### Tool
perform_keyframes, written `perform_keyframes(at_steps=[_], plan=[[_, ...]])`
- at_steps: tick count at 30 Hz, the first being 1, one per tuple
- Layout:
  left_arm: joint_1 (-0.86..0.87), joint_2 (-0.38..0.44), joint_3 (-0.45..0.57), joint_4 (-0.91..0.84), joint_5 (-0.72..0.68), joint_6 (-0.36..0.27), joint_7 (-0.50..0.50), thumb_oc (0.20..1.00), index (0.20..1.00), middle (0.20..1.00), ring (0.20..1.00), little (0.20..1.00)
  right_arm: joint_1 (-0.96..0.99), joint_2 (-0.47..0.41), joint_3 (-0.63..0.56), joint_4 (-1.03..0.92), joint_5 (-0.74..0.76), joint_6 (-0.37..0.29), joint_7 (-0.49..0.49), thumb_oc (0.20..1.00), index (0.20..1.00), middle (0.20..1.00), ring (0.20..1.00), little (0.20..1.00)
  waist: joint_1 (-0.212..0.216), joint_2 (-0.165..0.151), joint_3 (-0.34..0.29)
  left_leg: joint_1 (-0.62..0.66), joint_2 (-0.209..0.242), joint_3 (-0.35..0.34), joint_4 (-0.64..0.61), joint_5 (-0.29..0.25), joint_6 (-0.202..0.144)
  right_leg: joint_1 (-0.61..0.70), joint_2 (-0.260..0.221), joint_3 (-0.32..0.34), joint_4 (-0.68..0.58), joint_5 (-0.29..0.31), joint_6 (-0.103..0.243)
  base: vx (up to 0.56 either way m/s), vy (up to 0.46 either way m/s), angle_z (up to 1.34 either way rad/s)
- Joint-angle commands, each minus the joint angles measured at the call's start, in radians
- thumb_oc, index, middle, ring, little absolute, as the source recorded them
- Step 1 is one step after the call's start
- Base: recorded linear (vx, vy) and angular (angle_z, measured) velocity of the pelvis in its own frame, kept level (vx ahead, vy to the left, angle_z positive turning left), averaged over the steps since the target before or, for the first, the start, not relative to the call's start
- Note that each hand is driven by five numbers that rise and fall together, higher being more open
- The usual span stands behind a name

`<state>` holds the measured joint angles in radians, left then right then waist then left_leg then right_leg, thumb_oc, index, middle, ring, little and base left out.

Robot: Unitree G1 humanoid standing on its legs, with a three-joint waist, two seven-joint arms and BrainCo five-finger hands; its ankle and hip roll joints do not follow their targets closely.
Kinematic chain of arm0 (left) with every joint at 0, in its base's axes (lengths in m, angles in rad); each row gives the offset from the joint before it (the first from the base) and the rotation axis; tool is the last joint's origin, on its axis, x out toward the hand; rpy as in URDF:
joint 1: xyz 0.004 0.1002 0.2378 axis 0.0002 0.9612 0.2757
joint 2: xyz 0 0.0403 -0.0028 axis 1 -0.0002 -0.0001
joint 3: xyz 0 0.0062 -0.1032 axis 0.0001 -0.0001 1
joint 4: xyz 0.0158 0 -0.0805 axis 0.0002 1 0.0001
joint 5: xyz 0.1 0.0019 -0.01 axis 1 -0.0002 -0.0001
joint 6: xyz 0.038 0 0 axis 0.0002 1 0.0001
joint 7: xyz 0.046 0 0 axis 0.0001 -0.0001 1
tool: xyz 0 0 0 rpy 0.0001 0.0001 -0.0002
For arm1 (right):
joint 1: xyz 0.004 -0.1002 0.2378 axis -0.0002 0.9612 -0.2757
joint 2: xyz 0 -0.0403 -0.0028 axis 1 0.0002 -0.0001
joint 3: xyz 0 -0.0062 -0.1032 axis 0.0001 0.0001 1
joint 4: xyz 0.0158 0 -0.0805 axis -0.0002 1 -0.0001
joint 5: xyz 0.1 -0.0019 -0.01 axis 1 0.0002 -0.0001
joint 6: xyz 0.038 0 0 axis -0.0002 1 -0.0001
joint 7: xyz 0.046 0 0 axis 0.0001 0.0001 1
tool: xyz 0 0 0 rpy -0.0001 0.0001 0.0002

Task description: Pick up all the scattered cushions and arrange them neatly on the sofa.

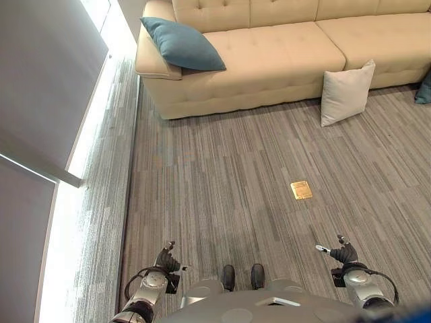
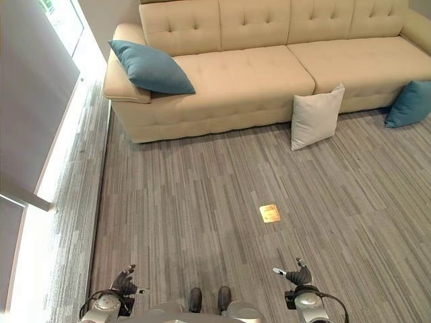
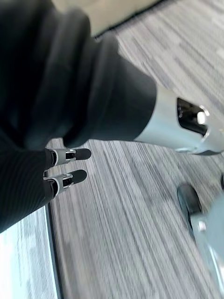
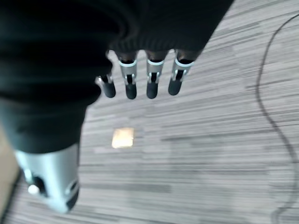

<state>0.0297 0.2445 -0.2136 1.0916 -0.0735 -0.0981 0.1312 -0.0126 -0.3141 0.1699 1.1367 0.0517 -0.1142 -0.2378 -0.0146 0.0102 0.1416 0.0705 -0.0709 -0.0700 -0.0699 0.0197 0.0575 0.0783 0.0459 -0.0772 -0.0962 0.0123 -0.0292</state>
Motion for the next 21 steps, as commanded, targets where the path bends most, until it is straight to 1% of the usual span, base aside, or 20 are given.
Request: perform_keyframes(at_steps=[1, 5, 17, 19, 21], plan=[[-0.048, -0.002, -0.002, 0.047, 0.040, -0.021, 0.020, 1.000, 1.000, 1.000, 1.000, 1.000, -0.016, -0.001, 0.029, 0.014, -0.037, 0.001, -0.007, 1.000, 1.000, 1.000, 1.000, 1.000, -0.001, -0.043, -0.022, 0.000, 0.042, -0.114, -0.017, -0.075, -0.051, -0.024, -0.059, 0.071, 0.009, -0.010, 0.098, -0.01, -0.037, 0.07], [-0.044, -0.003, 0.009, 0.062, 0.019, -0.022, 0.012, 1.000, 1.000, 1.000, 1.000, 1.000, -0.018, 0.003, 0.034, 0.039, -0.040, 0.004, -0.008, 1.000, 1.000, 1.000, 1.000, 1.000, 0.002, -0.043, -0.018, 0.000, 0.045, -0.116, -0.017, -0.073, -0.054, -0.024, -0.054, 0.071, 0.009, -0.013, 0.097, 0.00, -0.040, 0.09], [-0.056, 0.000, -0.013, 0.079, 0.042, -0.009, 0.020, 1.000, 1.000, 1.000, 1.000, 1.000, -0.019, 0.000, 0.044, 0.061, -0.043, 0.012, -0.004, 1.000, 1.000, 1.000, 1.000, 1.000, -0.007, -0.049, -0.007, 0.020, 0.059, -0.119, -0.004, -0.082, -0.065, 0.001, -0.038, 0.075, 0.009, -0.032, 0.081, 0.01, -0.052, 0.01], [-0.061, 0.000, -0.017, 0.081, 0.048, -0.007, 0.026, 1.000, 1.000, 1.000, 1.000, 1.000, -0.022, 0.001, 0.047, 0.059, -0.041, 0.011, -0.005, 1.000, 1.000, 1.000, 1.000, 1.000, -0.007, -0.052, -0.002, 0.014, 0.059, -0.125, 0.014, -0.089, -0.068, 0.002, -0.038, 0.074, 0.009, -0.033, 0.078, 0.00, -0.047, 0.04], [-0.069, -0.002, -0.024, 0.086, 0.052, -0.005, 0.030, 1.000, 1.000, 1.000, 1.000, 1.000, -0.023, 0.001, 0.049, 0.051, -0.038, 0.008, -0.011, 1.000, 1.000, 1.000, 1.000, 1.000, -0.010, -0.060, 0.010, -0.014, 0.055, -0.123, 0.063, -0.100, -0.075, 0.000, -0.040, 0.071, 0.009, -0.034, 0.075, -0.04, -0.048, 0.05]])
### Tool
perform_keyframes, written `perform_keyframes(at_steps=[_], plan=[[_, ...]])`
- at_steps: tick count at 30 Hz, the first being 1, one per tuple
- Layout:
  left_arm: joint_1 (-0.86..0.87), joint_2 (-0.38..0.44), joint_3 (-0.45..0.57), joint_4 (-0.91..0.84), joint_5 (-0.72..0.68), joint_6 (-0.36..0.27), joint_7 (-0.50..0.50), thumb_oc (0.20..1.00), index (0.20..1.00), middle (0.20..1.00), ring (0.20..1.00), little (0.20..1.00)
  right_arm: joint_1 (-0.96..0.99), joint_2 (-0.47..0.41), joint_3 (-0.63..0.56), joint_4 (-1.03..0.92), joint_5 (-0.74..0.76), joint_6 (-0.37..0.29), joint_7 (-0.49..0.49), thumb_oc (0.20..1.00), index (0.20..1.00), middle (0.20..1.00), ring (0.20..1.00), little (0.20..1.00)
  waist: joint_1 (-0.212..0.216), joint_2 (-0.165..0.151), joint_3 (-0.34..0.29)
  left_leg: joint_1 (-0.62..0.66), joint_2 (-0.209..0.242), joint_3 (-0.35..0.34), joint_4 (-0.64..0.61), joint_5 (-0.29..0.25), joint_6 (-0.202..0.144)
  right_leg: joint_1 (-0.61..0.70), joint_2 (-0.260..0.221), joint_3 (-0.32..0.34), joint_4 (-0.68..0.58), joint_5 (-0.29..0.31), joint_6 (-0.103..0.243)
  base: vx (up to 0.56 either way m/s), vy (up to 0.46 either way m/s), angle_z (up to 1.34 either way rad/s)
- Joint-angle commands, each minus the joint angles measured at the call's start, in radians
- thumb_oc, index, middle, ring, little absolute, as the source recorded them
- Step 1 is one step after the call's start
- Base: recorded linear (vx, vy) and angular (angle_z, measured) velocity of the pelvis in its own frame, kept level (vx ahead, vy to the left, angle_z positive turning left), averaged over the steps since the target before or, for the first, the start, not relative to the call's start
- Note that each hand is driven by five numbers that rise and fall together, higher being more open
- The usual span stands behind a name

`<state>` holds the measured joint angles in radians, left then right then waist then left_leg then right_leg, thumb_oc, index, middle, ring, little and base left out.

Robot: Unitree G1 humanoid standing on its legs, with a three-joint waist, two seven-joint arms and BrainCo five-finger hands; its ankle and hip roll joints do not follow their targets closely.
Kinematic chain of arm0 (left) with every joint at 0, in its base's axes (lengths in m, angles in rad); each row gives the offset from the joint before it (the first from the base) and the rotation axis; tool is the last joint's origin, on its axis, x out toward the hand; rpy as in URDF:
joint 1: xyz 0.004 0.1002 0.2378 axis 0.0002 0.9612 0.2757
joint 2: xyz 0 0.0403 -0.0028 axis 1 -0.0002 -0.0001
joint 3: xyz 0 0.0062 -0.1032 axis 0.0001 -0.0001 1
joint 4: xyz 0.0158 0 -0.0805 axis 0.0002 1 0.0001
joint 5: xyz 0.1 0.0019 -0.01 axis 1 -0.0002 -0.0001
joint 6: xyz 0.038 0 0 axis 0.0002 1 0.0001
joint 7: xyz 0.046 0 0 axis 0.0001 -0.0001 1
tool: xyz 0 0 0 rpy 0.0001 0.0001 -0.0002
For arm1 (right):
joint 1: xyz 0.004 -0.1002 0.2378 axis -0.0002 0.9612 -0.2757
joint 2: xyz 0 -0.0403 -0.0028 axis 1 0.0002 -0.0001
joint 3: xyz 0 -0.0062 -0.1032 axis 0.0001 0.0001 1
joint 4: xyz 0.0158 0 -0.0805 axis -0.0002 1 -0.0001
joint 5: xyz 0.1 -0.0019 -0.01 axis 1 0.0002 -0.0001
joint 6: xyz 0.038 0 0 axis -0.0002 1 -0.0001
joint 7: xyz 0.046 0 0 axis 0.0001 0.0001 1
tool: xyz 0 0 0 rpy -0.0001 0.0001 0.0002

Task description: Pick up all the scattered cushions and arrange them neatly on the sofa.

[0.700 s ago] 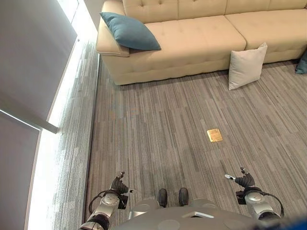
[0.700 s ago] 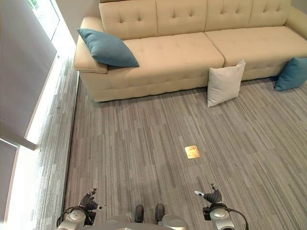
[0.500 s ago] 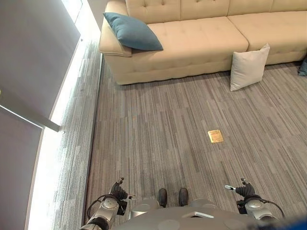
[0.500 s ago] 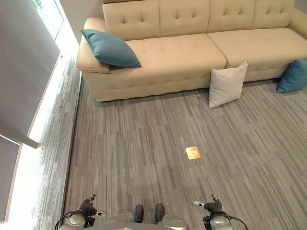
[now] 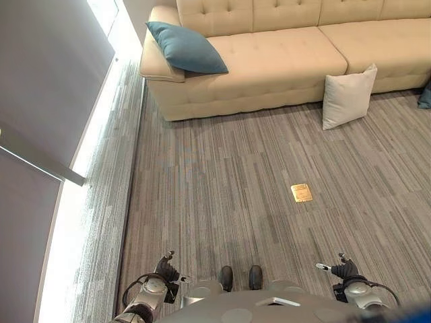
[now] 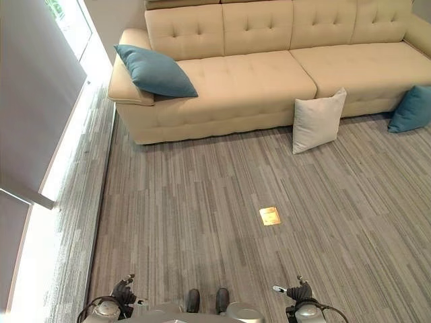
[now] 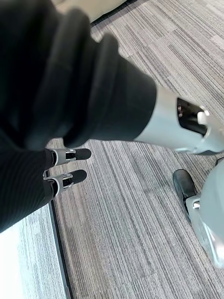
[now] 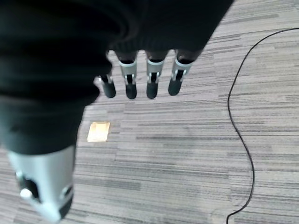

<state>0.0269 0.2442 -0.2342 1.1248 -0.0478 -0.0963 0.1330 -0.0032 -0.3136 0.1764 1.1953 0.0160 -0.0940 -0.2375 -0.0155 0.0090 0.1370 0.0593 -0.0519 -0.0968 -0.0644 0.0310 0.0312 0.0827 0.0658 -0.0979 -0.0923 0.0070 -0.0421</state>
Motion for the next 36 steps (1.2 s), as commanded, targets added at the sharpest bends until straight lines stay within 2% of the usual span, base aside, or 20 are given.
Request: perform_keyframes(at_steps=[1, 5, 7, 10, 12, 15, 18, 20, 21, 22, 23, 24, 25, 28, 29, 31, 32, 33, 35, 36], plan=[[-0.070, -0.002, -0.007, 0.048, 0.028, -0.007, 0.029, 1.000, 1.000, 1.000, 1.000, 1.000, -0.031, 0.000, 0.043, -0.015, 0.000, -0.013, -0.014, 1.000, 1.000, 1.000, 1.000, 1.000, -0.011, -0.063, 0.022, -0.027, 0.034, -0.094, 0.091, -0.118, -0.053, -0.008, -0.062, 0.090, 0.005, -0.030, 0.085, -0.05, -0.051, 0.24], [-0.088, -0.005, -0.028, 0.028, 0.023, -0.008, 0.029, 1.000, 1.000, 1.000, 1.000, 1.000, -0.036, 0.000, 0.053, -0.041, 0.007, -0.018, -0.018, 1.000, 1.000, 1.000, 1.000, 1.000, -0.006, -0.094, 0.065, -0.137, -0.002, -0.093, 0.276, -0.142, -0.060, -0.006, -0.080, 0.072, 0.006, -0.024, 0.072, -0.03, -0.073, 0.41], [-0.097, -0.006, -0.030, 0.021, 0.013, -0.012, 0.032, 1.000, 1.000, 1.000, 1.000, 1.000, -0.041, -0.004, 0.058, -0.056, 0.009, -0.014, -0.020, 1.000, 1.000, 1.000, 1.000, 1.000, -0.007, -0.102, 0.077, -0.201, -0.014, -0.053, 0.347, -0.141, -0.057, -0.010, -0.091, 0.055, 0.005, -0.024, 0.074, 0.01, -0.007, 0.15], [-0.096, -0.009, -0.033, 0.018, 0.027, -0.008, 0.033, 1.000, 1.000, 1.000, 1.000, 1.000, -0.037, -0.006, 0.067, -0.067, -0.002, -0.008, -0.019, 1.000, 1.000, 1.000, 1.000, 1.000, -0.006, -0.098, 0.069, -0.261, -0.018, 0.055, 0.288, -0.125, -0.032, -0.009, -0.091, 0.027, 0.005, -0.041, 0.078, 0.10, 0.036, 0.46], [-0.098, -0.002, -0.032, 0.021, 0.044, -0.008, 0.037, 1.000, 1.000, 1.000, 1.000, 1.000, -0.037, -0.009, 0.072, -0.077, -0.002, 0.000, -0.022, 1.000, 1.000, 1.000, 1.000, 1.000, 0.004, -0.090, 0.065, -0.321, -0.008, 0.139, 0.232, -0.066, -0.026, -0.005, -0.073, 0.027, 0.005, -0.064, 0.071, 0.16, 0.080, 0.20], [-0.076, 0.001, -0.016, 0.025, 0.046, -0.004, 0.033, 1.000, 1.000, 1.000, 1.000, 1.000, -0.031, 0.004, 0.083, -0.082, -0.012, 0.000, -0.016, 1.000, 1.000, 1.000, 1.000, 1.000, 0.021, -0.096, 0.049, -0.284, -0.022, 0.111, 0.214, -0.081, -0.009, 0.021, -0.067, 0.051, 0.007, -0.090, 0.073, 0.31, 0.135, -0.08], [-0.060, 0.012, 0.001, 0.031, 0.041, -0.001, 0.027, 1.000, 1.000, 1.000, 1.000, 1.000, -0.035, 0.014, 0.092, -0.094, -0.016, 0.000, -0.001, 1.000, 1.000, 1.000, 1.000, 1.000, 0.043, -0.101, 0.038, -0.231, -0.021, 0.120, 0.199, -0.114, 0.019, 0.037, -0.097, 0.072, 0.066, -0.117, 0.088, 0.33, 0.204, -0.64], [-0.062, 0.021, -0.002, 0.030, 0.057, 0.002, 0.026, 1.000, 1.000, 1.000, 1.000, 1.000, -0.042, 0.014, 0.096, -0.110, -0.025, 0.001, 0.009, 1.000, 1.000, 1.000, 1.000, 1.000, 0.057, -0.091, 0.037, -0.174, -0.031, 0.110, 0.175, -0.136, 0.045, 0.006, -0.115, 0.084, 0.201, -0.120, 0.108, 0.26, 0.211, -0.41], [-0.062, 0.027, -0.004, 0.024, 0.059, 0.004, 0.025, 1.000, 1.000, 1.000, 1.000, 1.000, -0.046, 0.012, 0.100, -0.118, -0.030, 0.001, 0.009, 1.000, 1.000, 1.000, 1.000, 1.000, 0.057, -0.085, 0.045, -0.153, -0.037, 0.102, 0.168, -0.144, 0.058, -0.022, -0.122, 0.086, 0.284, -0.101, 0.123, 0.19, 0.190, -0.19], [-0.070, 0.037, -0.005, 0.013, 0.055, 0.001, 0.025, 1.000, 1.000, 1.000, 1.000, 1.000, -0.056, 0.007, 0.109, -0.131, -0.036, 0.002, 0.010, 1.000, 1.000, 1.000, 1.000, 1.000, 0.047, -0.067, 0.063, -0.119, -0.035, 0.082, 0.157, -0.152, 0.075, -0.096, -0.119, 0.099, 0.443, -0.050, 0.145, 0.13, 0.140, -0.11], [-0.070, 0.037, -0.005, 0.013, 0.055, 0.001, 0.025, 1.000, 1.000, 1.000, 1.000, 1.000, -0.057, 0.007, 0.109, -0.131, -0.036, 0.002, 0.010, 1.000, 1.000, 1.000, 1.000, 1.000, 0.047, -0.066, 0.060, -0.123, -0.033, 0.083, 0.155, -0.149, 0.074, -0.101, -0.117, 0.099, 0.440, -0.046, 0.145, 0.11, 0.112, 0.20], [-0.073, 0.038, -0.004, 0.011, 0.053, 0.000, 0.027, 1.000, 1.000, 1.000, 1.000, 1.000, -0.062, 0.003, 0.108, -0.136, -0.041, 0.002, 0.009, 1.000, 1.000, 1.000, 1.000, 1.000, 0.040, -0.054, 0.070, -0.102, -0.030, 0.070, 0.150, -0.153, 0.078, -0.146, -0.118, 0.098, 0.498, -0.022, 0.150, 0.18, 0.069, 0.38], [-0.079, 0.036, -0.009, 0.013, 0.054, -0.003, 0.026, 1.000, 1.000, 1.000, 1.000, 1.000, -0.068, -0.004, 0.105, -0.146, -0.045, 0.002, 0.008, 1.000, 1.000, 1.000, 1.000, 1.000, 0.022, -0.039, 0.078, -0.054, -0.031, 0.042, 0.136, -0.170, 0.082, -0.211, -0.095, 0.097, 0.516, -0.033, 0.136, 0.28, 0.070, 0.32], [-0.085, 0.031, -0.014, 0.025, 0.060, -0.006, 0.023, 1.000, 1.000, 1.000, 1.000, 1.000, -0.081, -0.015, 0.108, -0.154, -0.052, 0.002, 0.008, 1.000, 1.000, 1.000, 1.000, 1.000, -0.002, -0.032, 0.087, 0.021, -0.035, 0.016, 0.105, -0.196, 0.078, -0.262, -0.093, 0.062, 0.386, -0.038, 0.124, 0.32, -0.045, 0.02], [-0.088, 0.026, -0.014, 0.041, 0.063, -0.009, 0.022, 1.000, 1.000, 1.000, 1.000, 1.000, -0.084, -0.019, 0.109, -0.155, -0.060, 0.010, 0.008, 1.000, 1.000, 1.000, 1.000, 1.000, -0.016, -0.038, 0.090, 0.054, -0.042, -0.009, 0.094, -0.212, 0.073, -0.301, -0.086, 0.066, 0.289, -0.001, 0.136, 0.34, -0.126, 0.29], [-0.091, 0.026, -0.006, 0.051, 0.062, -0.012, 0.022, 1.000, 1.000, 1.000, 1.000, 1.000, -0.083, -0.029, 0.109, -0.163, -0.070, 0.013, 0.008, 1.000, 1.000, 1.000, 1.000, 1.000, -0.025, -0.038, 0.093, 0.088, -0.036, -0.027, 0.086, -0.228, 0.064, -0.320, -0.090, 0.048, 0.239, 0.028, 0.146, 0.29, -0.154, 0.20], [-0.094, 0.025, -0.005, 0.056, 0.060, -0.015, 0.021, 1.000, 1.000, 1.000, 1.000, 1.000, -0.080, -0.031, 0.105, -0.162, -0.069, 0.011, 0.007, 1.000, 1.000, 1.000, 1.000, 1.000, -0.025, -0.044, 0.087, 0.095, -0.037, -0.026, 0.090, -0.239, 0.058, -0.288, -0.107, 0.037, 0.202, 0.028, 0.146, 0.34, -0.256, 0.44], [-0.089, 0.017, -0.005, 0.067, 0.066, -0.015, 0.026, 1.000, 1.000, 1.000, 1.000, 1.000, -0.065, -0.031, 0.109, -0.158, -0.071, 0.007, 0.008, 1.000, 1.000, 1.000, 1.000, 1.000, -0.027, -0.047, 0.064, 0.110, -0.016, -0.025, 0.101, -0.257, 0.040, -0.250, -0.093, 0.056, 0.178, 0.025, 0.123, 0.34, -0.265, 0.60], [-0.085, 0.008, -0.001, 0.068, 0.054, -0.016, 0.022, 1.000, 1.000, 1.000, 1.000, 1.000, -0.059, -0.029, 0.105, -0.139, -0.066, 0.004, 0.011, 1.000, 1.000, 1.000, 1.000, 1.000, -0.027, -0.052, 0.046, 0.092, 0.002, -0.020, 0.161, -0.233, 0.010, -0.216, -0.088, 0.055, 0.161, 0.021, 0.108, 0.27, -0.240, 0.63], [-0.087, 0.005, -0.004, 0.069, 0.051, -0.015, 0.020, 1.000, 1.000, 1.000, 1.000, 1.000, -0.058, -0.026, 0.103, -0.133, -0.060, 0.002, 0.011, 1.000, 1.000, 1.000, 1.000, 1.000, -0.029, -0.056, 0.049, 0.063, 0.008, -0.011, 0.236, -0.210, -0.010, -0.190, -0.087, 0.054, 0.149, 0.017, 0.098, 0.16, -0.210, 0.65]])
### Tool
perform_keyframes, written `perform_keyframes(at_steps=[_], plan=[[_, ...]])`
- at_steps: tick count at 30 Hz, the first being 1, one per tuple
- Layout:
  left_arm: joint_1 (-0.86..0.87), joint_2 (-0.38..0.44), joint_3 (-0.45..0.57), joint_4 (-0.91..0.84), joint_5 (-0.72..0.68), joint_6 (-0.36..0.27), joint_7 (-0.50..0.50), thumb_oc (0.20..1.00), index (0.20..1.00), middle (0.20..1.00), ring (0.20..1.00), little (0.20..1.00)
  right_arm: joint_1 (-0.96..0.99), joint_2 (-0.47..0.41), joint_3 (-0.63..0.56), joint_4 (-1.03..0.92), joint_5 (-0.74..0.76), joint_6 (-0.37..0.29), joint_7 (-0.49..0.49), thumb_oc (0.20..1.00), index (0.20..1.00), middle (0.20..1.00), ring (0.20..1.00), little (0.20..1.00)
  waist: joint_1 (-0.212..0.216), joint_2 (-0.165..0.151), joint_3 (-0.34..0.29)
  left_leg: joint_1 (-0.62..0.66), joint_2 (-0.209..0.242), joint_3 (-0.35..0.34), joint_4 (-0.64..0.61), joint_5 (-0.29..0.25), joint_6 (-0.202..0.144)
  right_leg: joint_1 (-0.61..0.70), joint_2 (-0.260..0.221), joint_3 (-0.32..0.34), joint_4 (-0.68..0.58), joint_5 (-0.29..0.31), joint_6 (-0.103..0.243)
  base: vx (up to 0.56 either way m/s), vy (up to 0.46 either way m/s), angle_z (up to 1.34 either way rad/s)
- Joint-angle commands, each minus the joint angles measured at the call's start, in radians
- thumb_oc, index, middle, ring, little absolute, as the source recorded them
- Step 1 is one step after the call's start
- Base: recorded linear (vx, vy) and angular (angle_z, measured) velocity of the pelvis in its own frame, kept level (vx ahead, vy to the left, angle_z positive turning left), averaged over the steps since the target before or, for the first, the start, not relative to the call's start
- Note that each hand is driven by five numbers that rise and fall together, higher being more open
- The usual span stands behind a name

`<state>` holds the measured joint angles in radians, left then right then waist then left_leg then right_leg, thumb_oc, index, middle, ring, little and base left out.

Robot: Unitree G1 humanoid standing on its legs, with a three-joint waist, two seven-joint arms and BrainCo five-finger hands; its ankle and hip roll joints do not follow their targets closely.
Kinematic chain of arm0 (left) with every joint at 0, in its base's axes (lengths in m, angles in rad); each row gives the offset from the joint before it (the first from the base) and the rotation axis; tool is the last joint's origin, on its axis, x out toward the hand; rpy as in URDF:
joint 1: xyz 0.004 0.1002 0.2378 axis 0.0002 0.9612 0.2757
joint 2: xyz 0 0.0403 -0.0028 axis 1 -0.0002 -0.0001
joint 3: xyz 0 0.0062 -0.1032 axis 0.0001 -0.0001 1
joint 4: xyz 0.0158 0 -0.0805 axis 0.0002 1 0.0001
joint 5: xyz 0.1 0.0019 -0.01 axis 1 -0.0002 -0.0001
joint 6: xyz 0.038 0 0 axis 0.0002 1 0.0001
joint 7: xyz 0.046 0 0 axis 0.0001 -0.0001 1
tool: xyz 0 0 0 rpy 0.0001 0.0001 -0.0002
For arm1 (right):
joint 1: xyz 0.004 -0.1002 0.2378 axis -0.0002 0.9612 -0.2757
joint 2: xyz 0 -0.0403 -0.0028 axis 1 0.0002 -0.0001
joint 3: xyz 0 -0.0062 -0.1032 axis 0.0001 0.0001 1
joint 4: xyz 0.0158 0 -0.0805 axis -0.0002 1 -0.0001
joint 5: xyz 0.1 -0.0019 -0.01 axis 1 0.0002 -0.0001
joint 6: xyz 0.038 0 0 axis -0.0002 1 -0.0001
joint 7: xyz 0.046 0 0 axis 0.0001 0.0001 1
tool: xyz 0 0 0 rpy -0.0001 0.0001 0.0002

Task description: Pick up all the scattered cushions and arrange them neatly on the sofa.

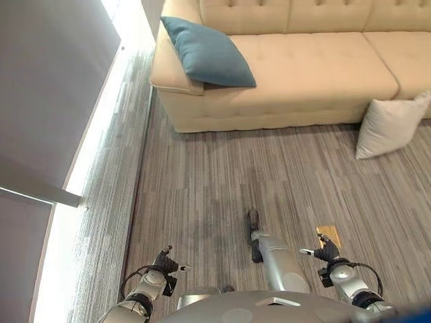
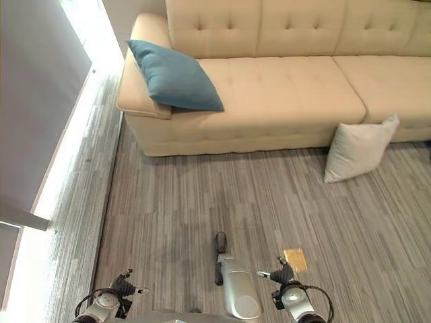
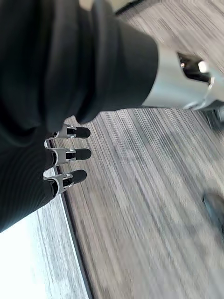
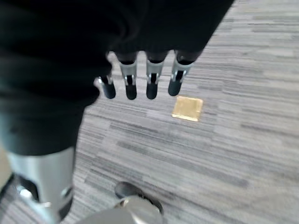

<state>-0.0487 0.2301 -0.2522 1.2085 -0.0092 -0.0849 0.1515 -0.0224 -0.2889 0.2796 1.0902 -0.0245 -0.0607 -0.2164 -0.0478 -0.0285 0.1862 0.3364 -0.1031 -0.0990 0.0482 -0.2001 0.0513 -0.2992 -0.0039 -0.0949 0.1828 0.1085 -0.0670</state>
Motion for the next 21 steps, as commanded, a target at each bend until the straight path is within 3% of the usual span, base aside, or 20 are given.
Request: perform_keyframes(at_steps=[1, 2, 3, 5, 6, 7, 9, 10, 12, 16, 17, 21], plan=[[-0.017, 0.017, 0.008, -0.021, 0.006, -0.026, 0.001, 1.000, 1.000, 1.000, 1.000, 1.000, -0.040, -0.052, -0.003, -0.024, -0.014, -0.033, -0.014, 1.000, 1.000, 1.000, 1.000, 1.000, 0.006, -0.028, 0.008, -0.259, 0.066, 0.004, 0.214, 0.057, -0.047, 0.214, -0.020, 0.053, -0.134, -0.089, 0.111, 0.11, -0.241, 0.54], [-0.028, 0.013, 0.002, -0.031, -0.008, -0.022, -0.001, 1.000, 1.000, 1.000, 1.000, 1.000, -0.047, -0.048, -0.004, -0.001, 0.005, -0.031, -0.017, 1.000, 1.000, 1.000, 1.000, 1.000, 0.017, -0.045, 0.030, -0.357, 0.074, 0.025, 0.382, 0.104, -0.055, 0.254, -0.024, 0.054, -0.153, -0.101, 0.085, 0.13, -0.273, 0.36], [-0.033, 0.015, -0.005, -0.038, -0.018, -0.020, 0.000, 1.000, 1.000, 1.000, 1.000, 1.000, -0.049, -0.044, 0.002, 0.020, 0.013, -0.027, -0.015, 1.000, 1.000, 1.000, 1.000, 1.000, 0.029, -0.059, 0.040, -0.422, 0.075, 0.052, 0.445, 0.098, -0.044, 0.280, -0.027, 0.050, -0.159, -0.115, 0.072, 0.14, -0.221, 0.12], [-0.033, 0.015, -0.007, -0.036, -0.021, -0.019, 0.000, 1.000, 1.000, 1.000, 1.000, 1.000, -0.047, -0.045, 0.004, 0.026, 0.017, -0.025, -0.015, 1.000, 1.000, 1.000, 1.000, 1.000, 0.039, -0.065, 0.042, -0.447, 0.066, 0.059, 0.434, 0.083, -0.035, 0.292, -0.027, 0.053, -0.161, -0.124, 0.069, 0.17, -0.079, -0.12], [-0.032, 0.013, -0.011, -0.019, -0.015, -0.015, 0.003, 1.000, 1.000, 1.000, 1.000, 1.000, -0.044, -0.045, 0.001, 0.046, 0.025, -0.030, -0.015, 1.000, 1.000, 1.000, 1.000, 1.000, 0.050, -0.063, 0.038, -0.472, 0.043, 0.065, 0.291, 0.055, -0.027, 0.323, -0.022, 0.050, -0.177, -0.149, 0.078, 0.19, -0.020, -0.28], [-0.032, 0.013, -0.011, -0.019, -0.015, -0.015, 0.004, 1.000, 1.000, 1.000, 1.000, 1.000, -0.044, -0.045, 0.001, 0.047, 0.025, -0.031, -0.015, 1.000, 1.000, 1.000, 1.000, 1.000, 0.050, -0.064, 0.039, -0.469, 0.042, 0.064, 0.288, 0.056, -0.027, 0.326, -0.024, 0.049, -0.177, -0.150, 0.078, 0.25, -0.017, -0.20], [-0.032, 0.014, -0.009, -0.013, -0.014, -0.014, 0.000, 1.000, 1.000, 1.000, 1.000, 1.000, -0.041, -0.047, -0.004, 0.053, 0.033, -0.031, -0.017, 1.000, 1.000, 1.000, 1.000, 1.000, 0.058, -0.051, 0.038, -0.493, 0.029, 0.066, 0.181, 0.110, -0.034, 0.350, -0.004, 0.050, -0.186, -0.167, 0.077, 0.20, 0.025, 0.04], [-0.029, 0.016, -0.006, -0.010, -0.018, -0.015, -0.002, 1.000, 1.000, 1.000, 1.000, 1.000, -0.040, -0.048, -0.005, 0.057, 0.038, -0.031, -0.020, 1.000, 1.000, 1.000, 1.000, 1.000, 0.072, -0.036, 0.041, -0.529, 0.019, 0.057, 0.120, 0.174, -0.043, 0.378, 0.021, 0.065, -0.186, -0.188, 0.073, 0.38, 0.088, 0.23], [-0.012, 0.013, 0.011, 0.011, -0.017, -0.012, -0.007, 1.000, 1.000, 1.000, 1.000, 1.000, -0.032, -0.042, -0.004, 0.046, 0.034, -0.034, -0.012, 1.000, 1.000, 1.000, 1.000, 1.000, 0.083, -0.030, 0.020, -0.483, 0.001, 0.008, 0.080, 0.160, -0.027, 0.393, 0.027, 0.094, -0.171, -0.212, 0.078, 0.39, 0.142, -0.08], [0.004, 0.020, 0.024, 0.020, -0.009, -0.008, -0.011, 1.000, 1.000, 1.000, 1.000, 1.000, -0.032, -0.039, 0.001, 0.015, 0.028, -0.037, -0.002, 1.000, 1.000, 1.000, 1.000, 1.000, 0.094, -0.034, -0.004, -0.438, -0.009, 0.007, 0.068, 0.135, -0.002, 0.392, 0.004, 0.109, -0.110, -0.230, 0.097, 0.21, 0.123, -0.54], [0.005, 0.025, 0.020, 0.012, -0.003, -0.008, -0.014, 1.000, 1.000, 1.000, 1.000, 1.000, -0.039, -0.043, 0.008, -0.006, 0.018, -0.035, 0.003, 1.000, 1.000, 1.000, 1.000, 1.000, 0.105, -0.026, -0.007, -0.407, -0.018, 0.008, 0.068, 0.105, 0.030, 0.352, -0.013, 0.120, 0.018, -0.223, 0.123, 0.24, 0.193, -0.15], [-0.007, 0.035, 0.007, -0.006, -0.003, -0.008, -0.014, 1.000, 1.000, 1.000, 1.000, 1.000, -0.057, -0.052, 0.010, -0.033, 0.012, -0.035, -0.002, 1.000, 1.000, 1.000, 1.000, 1.000, 0.087, -0.003, 0.025, -0.362, -0.013, -0.006, 0.057, 0.086, 0.060, 0.203, -0.019, 0.112, 0.266, -0.136, 0.160, 0.15, 0.100, -0.29]])
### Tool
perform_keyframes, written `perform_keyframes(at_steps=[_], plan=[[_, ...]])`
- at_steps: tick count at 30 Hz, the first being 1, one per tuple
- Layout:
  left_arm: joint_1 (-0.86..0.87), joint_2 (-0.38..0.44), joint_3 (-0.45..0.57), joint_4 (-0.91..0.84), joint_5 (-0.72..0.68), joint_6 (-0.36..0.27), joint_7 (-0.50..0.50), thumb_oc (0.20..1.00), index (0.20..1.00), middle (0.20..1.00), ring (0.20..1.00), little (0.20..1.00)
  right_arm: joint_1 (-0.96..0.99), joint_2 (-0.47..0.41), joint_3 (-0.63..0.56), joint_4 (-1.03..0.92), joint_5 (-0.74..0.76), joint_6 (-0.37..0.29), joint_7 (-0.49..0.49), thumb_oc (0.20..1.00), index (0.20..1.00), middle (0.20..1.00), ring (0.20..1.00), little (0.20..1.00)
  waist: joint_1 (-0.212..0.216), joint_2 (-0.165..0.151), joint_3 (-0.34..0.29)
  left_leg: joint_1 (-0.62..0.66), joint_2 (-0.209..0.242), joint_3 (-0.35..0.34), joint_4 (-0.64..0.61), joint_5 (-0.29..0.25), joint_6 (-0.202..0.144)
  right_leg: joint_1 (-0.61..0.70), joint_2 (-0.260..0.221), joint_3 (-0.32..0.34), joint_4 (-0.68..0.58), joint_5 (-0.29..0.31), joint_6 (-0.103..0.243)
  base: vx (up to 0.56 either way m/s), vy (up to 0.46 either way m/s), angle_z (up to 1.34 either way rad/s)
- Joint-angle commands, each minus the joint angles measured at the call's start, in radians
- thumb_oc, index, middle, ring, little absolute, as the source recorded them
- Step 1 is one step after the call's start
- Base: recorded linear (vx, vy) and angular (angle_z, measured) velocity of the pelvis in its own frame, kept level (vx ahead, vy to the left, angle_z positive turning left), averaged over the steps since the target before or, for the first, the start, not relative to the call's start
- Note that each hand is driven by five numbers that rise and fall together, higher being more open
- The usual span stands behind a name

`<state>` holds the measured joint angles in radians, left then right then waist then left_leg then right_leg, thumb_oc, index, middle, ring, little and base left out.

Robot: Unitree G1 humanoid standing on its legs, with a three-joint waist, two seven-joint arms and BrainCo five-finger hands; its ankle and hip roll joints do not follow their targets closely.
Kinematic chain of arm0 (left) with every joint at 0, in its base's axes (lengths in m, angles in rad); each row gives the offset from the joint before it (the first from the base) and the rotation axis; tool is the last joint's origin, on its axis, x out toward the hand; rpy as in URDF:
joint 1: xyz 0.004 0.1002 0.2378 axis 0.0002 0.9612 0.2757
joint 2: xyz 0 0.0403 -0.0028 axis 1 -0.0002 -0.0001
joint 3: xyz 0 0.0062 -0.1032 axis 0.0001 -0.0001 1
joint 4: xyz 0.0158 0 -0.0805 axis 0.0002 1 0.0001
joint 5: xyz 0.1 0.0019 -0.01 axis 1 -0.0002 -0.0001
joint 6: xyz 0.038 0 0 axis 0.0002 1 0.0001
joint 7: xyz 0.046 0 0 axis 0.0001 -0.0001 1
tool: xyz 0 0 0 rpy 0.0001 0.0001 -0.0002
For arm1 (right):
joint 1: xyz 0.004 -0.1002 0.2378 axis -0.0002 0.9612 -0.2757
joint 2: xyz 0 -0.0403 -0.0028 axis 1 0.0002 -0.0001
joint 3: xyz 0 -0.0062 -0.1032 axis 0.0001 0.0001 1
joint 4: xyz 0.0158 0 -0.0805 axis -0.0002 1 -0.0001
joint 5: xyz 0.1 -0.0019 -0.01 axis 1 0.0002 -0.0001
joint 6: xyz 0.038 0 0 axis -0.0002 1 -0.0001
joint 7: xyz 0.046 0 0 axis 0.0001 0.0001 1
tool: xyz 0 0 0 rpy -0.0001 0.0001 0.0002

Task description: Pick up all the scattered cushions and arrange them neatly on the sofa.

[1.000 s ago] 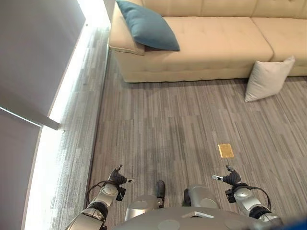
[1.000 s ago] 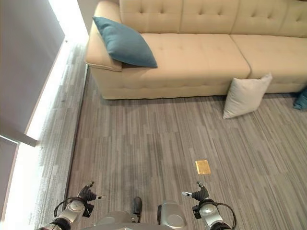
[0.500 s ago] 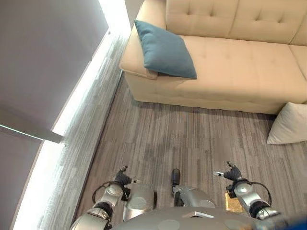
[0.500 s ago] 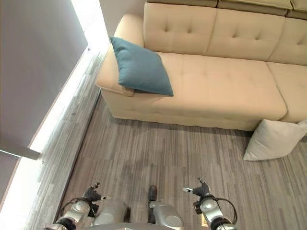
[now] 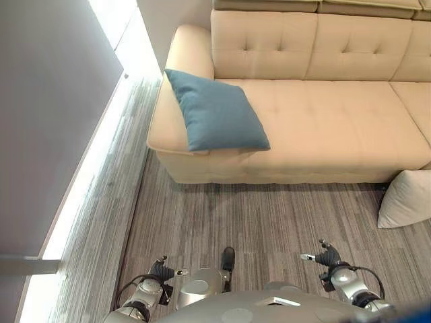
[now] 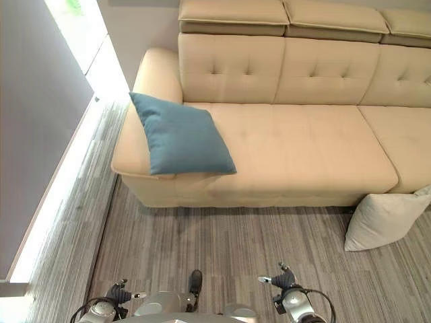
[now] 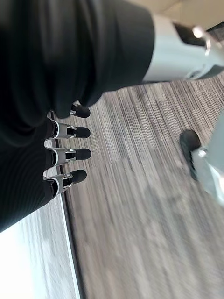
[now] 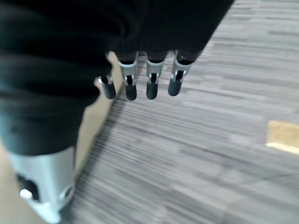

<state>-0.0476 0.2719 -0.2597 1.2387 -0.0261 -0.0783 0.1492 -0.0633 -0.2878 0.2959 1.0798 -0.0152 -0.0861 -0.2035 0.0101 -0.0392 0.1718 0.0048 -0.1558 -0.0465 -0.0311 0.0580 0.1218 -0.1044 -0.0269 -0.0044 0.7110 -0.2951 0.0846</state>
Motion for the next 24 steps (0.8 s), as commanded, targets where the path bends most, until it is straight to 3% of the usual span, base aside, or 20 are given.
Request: perform_keyframes(at_steps=[1, 3, 7, 9, 11, 12, 15, 18, 19, 20, 24], plan=[[-0.011, -0.008, 0.011, -0.041, 0.012, -0.015, -0.011, 1.000, 1.000, 1.000, 1.000, 1.000, -0.023, -0.056, -0.007, -0.026, -0.003, -0.011, -0.019, 1.000, 1.000, 1.000, 1.000, 1.000, 0.019, 0.017, 0.044, 0.005, 0.044, -0.058, 0.116, -0.185, -0.010, -0.036, -0.016, -0.025, -0.294, 0.267, 0.000, 0.23, 0.019, 0.13], [-0.020, -0.008, 0.011, -0.033, 0.014, -0.019, -0.014, 1.000, 1.000, 1.000, 1.000, 1.000, -0.037, -0.062, -0.004, -0.030, -0.014, -0.007, -0.017, 1.000, 1.000, 1.000, 1.000, 1.000, 0.001, 0.022, 0.051, 0.068, 0.048, -0.068, 0.084, -0.213, -0.017, -0.093, -0.035, -0.091, -0.433, 0.278, -0.006, 0.34, -0.090, -0.11], [-0.020, -0.008, 0.021, -0.012, 0.025, -0.027, -0.013, 1.000, 1.000, 1.000, 1.000, 1.000, -0.037, -0.076, -0.006, -0.046, -0.030, 0.002, -0.017, 1.000, 1.000, 1.000, 1.000, 1.000, -0.028, 0.010, 0.056, 0.136, 0.052, -0.108, 0.080, -0.261, -0.035, -0.115, -0.032, -0.045, -0.590, 0.339, 0.020, 0.33, -0.177, 0.10], [-0.010, -0.014, 0.025, -0.003, 0.028, -0.028, -0.006, 1.000, 1.000, 1.000, 1.000, 1.000, -0.028, -0.074, 0.002, -0.050, -0.037, 0.001, -0.016, 1.000, 1.000, 1.000, 1.000, 1.000, -0.024, 0.002, 0.038, 0.152, 0.070, -0.100, 0.082, -0.277, -0.050, -0.085, -0.036, -0.054, -0.613, 0.350, 0.004, 0.31, -0.267, 0.38], [-0.011, -0.021, 0.026, -0.004, 0.020, -0.029, -0.007, 1.000, 1.000, 1.000, 1.000, 1.000, -0.019, -0.072, -0.008, -0.049, -0.022, -0.010, -0.019, 1.000, 1.000, 1.000, 1.000, 1.000, -0.030, -0.008, 0.021, 0.124, 0.111, -0.085, 0.154, -0.262, -0.096, -0.036, -0.022, -0.056, -0.645, 0.338, -0.021, 0.27, -0.374, 0.43], [-0.018, -0.026, 0.025, -0.015, 0.003, -0.023, -0.009, 1.000, 1.000, 1.000, 1.000, 1.000, -0.013, -0.071, -0.013, -0.030, -0.005, -0.013, -0.024, 1.000, 1.000, 1.000, 1.000, 1.000, -0.029, -0.022, 0.033, 0.046, 0.134, -0.056, 0.314, -0.223, -0.120, 0.020, -0.012, -0.062, -0.669, 0.314, -0.051, 0.18, -0.356, 0.72], [-0.024, -0.026, 0.027, -0.015, -0.016, -0.018, -0.005, 1.000, 1.000, 1.000, 1.000, 1.000, -0.012, -0.064, -0.011, -0.003, 0.014, -0.009, -0.022, 1.000, 1.000, 1.000, 1.000, 1.000, -0.019, -0.035, 0.047, -0.023, 0.138, -0.048, 0.421, -0.193, -0.122, 0.064, -0.007, -0.065, -0.687, 0.295, -0.074, 0.12, -0.183, 0.56], [-0.025, -0.025, 0.018, -0.010, -0.010, -0.016, -0.006, 1.000, 1.000, 1.000, 1.000, 1.000, 0.001, -0.069, -0.022, 0.008, 0.028, -0.011, -0.024, 1.000, 1.000, 1.000, 1.000, 1.000, -0.012, -0.050, 0.051, -0.089, 0.127, 0.023, 0.346, -0.224, -0.112, 0.104, -0.025, -0.094, -0.707, 0.267, -0.072, 0.14, -0.044, 0.17], [-0.030, -0.019, 0.010, -0.010, 0.001, -0.013, -0.005, 1.000, 1.000, 1.000, 1.000, 1.000, 0.004, -0.074, -0.031, 0.007, 0.031, -0.010, -0.030, 1.000, 1.000, 1.000, 1.000, 1.000, -0.014, -0.042, 0.055, -0.112, 0.143, 0.074, 0.268, -0.184, -0.122, 0.115, -0.021, -0.109, -0.704, 0.254, -0.071, 0.12, 0.037, 0.34], [-0.030, -0.021, 0.013, -0.008, 0.001, -0.013, -0.008, 1.000, 1.000, 1.000, 1.000, 1.000, 0.003, -0.073, -0.039, 0.004, 0.036, -0.012, -0.028, 1.000, 1.000, 1.000, 1.000, 1.000, -0.017, -0.033, 0.051, -0.089, 0.151, 0.088, 0.224, -0.183, -0.124, 0.117, -0.014, -0.113, -0.699, 0.247, -0.070, 0.11, 0.057, 0.47], [-0.019, -0.020, 0.025, -0.009, -0.004, -0.013, 0.000, 1.000, 1.000, 1.000, 1.000, 1.000, 0.014, -0.069, -0.048, -0.012, 0.030, -0.015, -0.027, 1.000, 1.000, 1.000, 1.000, 1.000, -0.014, -0.026, 0.028, -0.041, 0.128, 0.058, 0.165, -0.177, -0.111, 0.134, -0.020, -0.112, -0.680, 0.240, -0.059, 0.14, 0.102, 0.17]])
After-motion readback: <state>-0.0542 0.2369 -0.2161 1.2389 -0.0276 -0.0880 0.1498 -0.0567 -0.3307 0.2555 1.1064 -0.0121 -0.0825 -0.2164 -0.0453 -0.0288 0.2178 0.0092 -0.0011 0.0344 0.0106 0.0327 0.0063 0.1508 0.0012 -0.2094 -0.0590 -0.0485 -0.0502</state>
